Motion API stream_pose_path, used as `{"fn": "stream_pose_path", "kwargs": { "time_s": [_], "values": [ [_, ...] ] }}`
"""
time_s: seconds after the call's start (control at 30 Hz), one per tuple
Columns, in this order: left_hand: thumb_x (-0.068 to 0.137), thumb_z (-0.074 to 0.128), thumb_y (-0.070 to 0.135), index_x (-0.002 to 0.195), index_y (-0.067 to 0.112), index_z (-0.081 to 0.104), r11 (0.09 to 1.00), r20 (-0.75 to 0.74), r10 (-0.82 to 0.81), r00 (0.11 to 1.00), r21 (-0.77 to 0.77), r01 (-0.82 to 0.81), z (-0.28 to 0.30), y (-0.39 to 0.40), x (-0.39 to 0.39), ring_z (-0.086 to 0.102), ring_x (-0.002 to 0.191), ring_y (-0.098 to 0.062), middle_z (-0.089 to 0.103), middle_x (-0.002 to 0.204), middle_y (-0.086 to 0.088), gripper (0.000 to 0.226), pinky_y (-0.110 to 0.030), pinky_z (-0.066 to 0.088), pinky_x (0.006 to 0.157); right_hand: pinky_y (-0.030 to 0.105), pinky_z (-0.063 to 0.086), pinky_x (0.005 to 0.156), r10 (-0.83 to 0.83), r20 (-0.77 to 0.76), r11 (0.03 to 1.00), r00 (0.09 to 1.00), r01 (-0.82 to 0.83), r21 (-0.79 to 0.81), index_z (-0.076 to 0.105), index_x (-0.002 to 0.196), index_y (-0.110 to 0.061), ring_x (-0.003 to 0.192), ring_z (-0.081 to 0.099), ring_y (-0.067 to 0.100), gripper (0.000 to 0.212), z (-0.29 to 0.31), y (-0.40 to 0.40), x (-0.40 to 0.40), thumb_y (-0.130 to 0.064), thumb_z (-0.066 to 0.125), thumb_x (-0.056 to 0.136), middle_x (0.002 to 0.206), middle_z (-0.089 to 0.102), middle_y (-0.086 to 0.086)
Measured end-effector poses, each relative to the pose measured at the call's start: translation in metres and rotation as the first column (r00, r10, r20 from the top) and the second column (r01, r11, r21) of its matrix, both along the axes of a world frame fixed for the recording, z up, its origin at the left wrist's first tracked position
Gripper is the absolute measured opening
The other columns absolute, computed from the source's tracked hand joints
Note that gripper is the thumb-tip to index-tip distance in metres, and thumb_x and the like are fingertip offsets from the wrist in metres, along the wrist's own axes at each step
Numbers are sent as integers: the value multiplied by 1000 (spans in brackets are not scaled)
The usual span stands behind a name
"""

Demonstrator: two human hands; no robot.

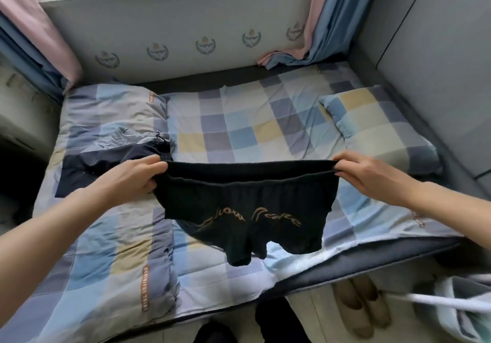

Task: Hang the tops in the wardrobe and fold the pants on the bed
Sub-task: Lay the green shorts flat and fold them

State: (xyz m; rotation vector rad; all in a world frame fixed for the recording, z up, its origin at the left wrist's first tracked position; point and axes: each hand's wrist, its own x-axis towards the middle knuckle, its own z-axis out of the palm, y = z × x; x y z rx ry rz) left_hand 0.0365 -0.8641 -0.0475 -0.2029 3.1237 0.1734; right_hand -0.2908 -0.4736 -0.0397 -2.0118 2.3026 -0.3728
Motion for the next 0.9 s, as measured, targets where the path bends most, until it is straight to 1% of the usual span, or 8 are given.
{"fn": "stream_pose_path", "kwargs": {
  "time_s": [0.2, 0.3, 0.47, 0.57, 0.63, 0.7, 0.8, 0.9],
  "values": [
    [68, 73, 4, 69, 30, 40, 870, 166, 310, 936, 347, -350, -27, 33, -56, 46, 60, -20, 50, 64, 4, 42, -34, 40, 57, 29, 45, 65, -191, 294, 962, 937, 118, 247, 49, 86, -21, 68, 53, 11, 18, -19, 24, -55, -33, 61, 91, 76, 56, -5],
    [68, 85, 18, 66, 25, 47, 743, 291, 355, 888, 489, -457, -42, 50, -60, 47, 56, -9, 51, 59, 10, 39, -28, 37, 55, 27, 44, 60, -270, 439, 950, 857, 164, 264, 46, 83, -20, 64, 53, 15, 20, -32, 28, -65, -23, 64, 90, 72, 56, 0],
    [79, 77, 8, 83, 6, 69, 438, 625, 250, 739, 608, -662, -56, 70, -54, 62, 68, -15, 66, 69, 0, 9, -23, 47, 62, 13, 36, 51, -382, 689, 916, 616, 152, 372, 40, 98, -17, 52, 43, -1, 17, -48, 31, -69, -8, 54, 96, 64, 44, -3],
    [89, 63, 0, 106, -1, 63, 129, 783, 254, 568, 555, -822, -61, 82, -49, 71, 81, -29, 73, 91, -17, 17, -34, 57, 65, 16, 32, 50, -460, 628, 861, 627, 142, 488, 39, 111, -28, 48, 33, 2, 20, -56, 34, -74, -22, 53, 97, 63, 32, -1],
    [93, 57, 1, 116, 0, 59, 3, 846, 206, 491, 502, -865, -64, 84, -48, 72, 88, -33, 73, 100, -20, 23, -37, 59, 66, 16, 32, 53, -486, 603, 833, 633, 129, 538, 41, 116, -30, 49, 34, 1, 22, -57, 33, -77, -29, 53, 97, 66, 34, -1],
    [92, 62, 7, 121, 8, 57, -8, 880, 185, 437, 446, -895, -68, 82, -49, 71, 96, -29, 72, 109, -15, 29, -36, 59, 73, 17, 37, 61, -516, 628, 806, 583, 84, 585, 45, 117, -30, 58, 43, -3, 23, -56, 28, -80, -32, 54, 96, 71, 45, 3],
    [84, 71, 11, 119, 22, 55, 2, 896, 212, 390, 399, -917, -73, 69, -56, 68, 101, -21, 69, 113, -4, 40, -29, 54, 76, 41, 49, 84, -613, 684, 743, 395, -7, 670, 53, 116, -24, 84, 60, 20, 21, -53, 17, -94, -25, 57, 95, 99, 60, 24],
    [81, 72, 17, 114, 14, 69, 15, 926, 63, 372, 372, -928, -80, 45, -74, 70, 104, -24, 73, 112, -8, 33, -34, 53, 87, 32, 54, 86, -665, 648, 673, 371, -80, 735, 60, 114, -23, 95, 68, 18, 20, -65, -6, -117, -24, 60, 94, 110, 67, 9]
  ]
}}
